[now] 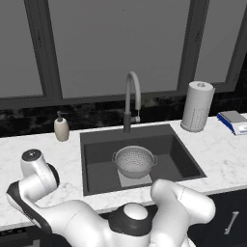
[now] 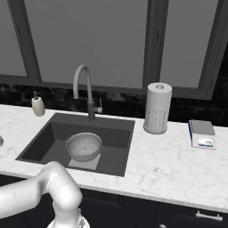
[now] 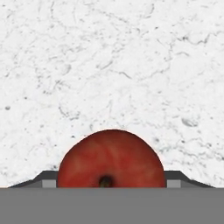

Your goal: Put the colander in the sink, put the apple in the colander, and turn on the sink faucet and pour water over the colander.

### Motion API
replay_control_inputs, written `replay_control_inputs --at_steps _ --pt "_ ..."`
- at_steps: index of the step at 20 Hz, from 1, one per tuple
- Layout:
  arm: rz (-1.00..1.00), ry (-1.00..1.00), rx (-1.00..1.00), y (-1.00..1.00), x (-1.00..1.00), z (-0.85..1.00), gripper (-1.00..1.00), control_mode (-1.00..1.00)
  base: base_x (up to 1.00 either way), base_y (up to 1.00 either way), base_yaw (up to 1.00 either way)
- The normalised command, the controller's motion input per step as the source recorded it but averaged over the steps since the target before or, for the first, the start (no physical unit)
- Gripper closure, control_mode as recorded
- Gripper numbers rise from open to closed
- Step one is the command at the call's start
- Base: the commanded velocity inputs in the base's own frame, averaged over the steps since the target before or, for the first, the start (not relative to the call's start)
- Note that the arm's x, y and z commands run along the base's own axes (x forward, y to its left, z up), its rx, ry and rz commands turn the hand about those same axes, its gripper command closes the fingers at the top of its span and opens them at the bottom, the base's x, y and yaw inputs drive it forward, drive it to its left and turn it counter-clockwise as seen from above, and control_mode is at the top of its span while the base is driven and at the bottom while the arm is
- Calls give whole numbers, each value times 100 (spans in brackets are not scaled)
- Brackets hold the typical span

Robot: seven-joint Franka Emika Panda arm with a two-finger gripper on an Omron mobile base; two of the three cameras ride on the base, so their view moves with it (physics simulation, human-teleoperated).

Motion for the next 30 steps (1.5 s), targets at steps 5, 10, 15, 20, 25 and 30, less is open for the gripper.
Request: replay_control_inputs --at_steps 5,10,15,20,25,30 --pt "0 0 0 0 0 0 100 -100 0 0 0" --pt "0 -2 0 -40 -10 23 100 -100 0 0 0" --pt "0 -1 0 -87 -34 40 100 -100 0 0 0" --pt "0 0 0 -99 -30 29 100 -100 0 0 0" --pt "0 0 0 -100 -13 19 100 -100 0 0 0" --pt "0 0 0 -100 -1 12 100 -100 0 0 0"
